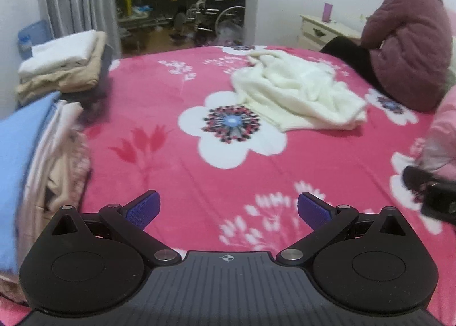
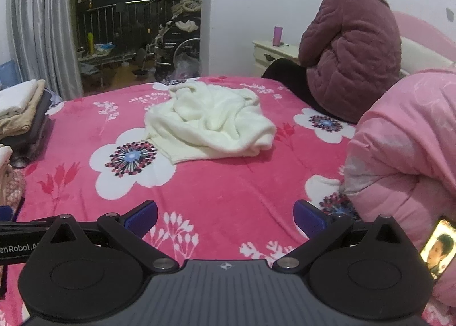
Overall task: Fold clothes
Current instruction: 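Move both grippers toward the crumpled cream sweater on the bed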
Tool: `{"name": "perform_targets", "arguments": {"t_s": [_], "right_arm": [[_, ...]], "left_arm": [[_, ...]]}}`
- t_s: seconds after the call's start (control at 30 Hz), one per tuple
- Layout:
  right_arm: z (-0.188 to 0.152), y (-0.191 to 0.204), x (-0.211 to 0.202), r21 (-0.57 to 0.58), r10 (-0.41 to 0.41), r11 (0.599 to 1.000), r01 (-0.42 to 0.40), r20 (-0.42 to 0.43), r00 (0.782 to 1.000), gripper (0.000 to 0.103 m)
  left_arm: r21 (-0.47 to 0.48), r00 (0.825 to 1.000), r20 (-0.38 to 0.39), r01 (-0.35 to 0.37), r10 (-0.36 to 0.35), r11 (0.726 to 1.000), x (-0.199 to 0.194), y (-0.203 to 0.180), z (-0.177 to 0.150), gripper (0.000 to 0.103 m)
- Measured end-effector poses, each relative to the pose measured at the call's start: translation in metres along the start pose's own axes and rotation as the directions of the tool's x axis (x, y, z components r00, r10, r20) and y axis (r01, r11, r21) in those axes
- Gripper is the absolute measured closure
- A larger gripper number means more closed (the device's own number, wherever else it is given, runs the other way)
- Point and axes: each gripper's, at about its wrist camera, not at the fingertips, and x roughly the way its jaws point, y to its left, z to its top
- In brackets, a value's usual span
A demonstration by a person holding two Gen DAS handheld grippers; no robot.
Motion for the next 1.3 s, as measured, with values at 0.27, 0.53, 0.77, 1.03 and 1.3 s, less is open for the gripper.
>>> {"name": "perform_targets", "arguments": {"t_s": [0.27,0.53,0.77,1.03,1.3], "right_arm": [[0.002,0.006,-0.002,-0.038,-0.036,0.999,0.036,0.009,0.999,0.000],[0.004,0.007,0.001,-0.039,-0.042,0.998,0.042,-0.007,0.999,0.000],[0.005,0.009,-0.001,-0.048,-0.043,0.998,0.043,-0.007,0.999,0.000],[0.007,0.011,-0.003,-0.058,-0.046,0.997,0.046,-0.006,0.999,0.000],[0.006,0.010,0.001,-0.059,-0.049,0.997,0.048,-0.014,0.999,0.000]], "left_arm": [[-0.032,0.999,-0.040,0.005,-0.007,0.999,0.009,0.015,-0.001,0.000],[-0.025,1.000,-0.007,0.004,-0.004,1.000,0.007,0.014,0.001,0.000],[-0.038,1.000,-0.005,-0.002,0.002,0.999,0.006,0.016,0.003,0.000],[-0.057,1.000,0.007,-0.001,0.002,0.998,0.004,0.019,0.005,0.000],[-0.046,1.000,0.009,-0.005,0.006,0.999,0.006,0.018,0.005,0.000]]}}
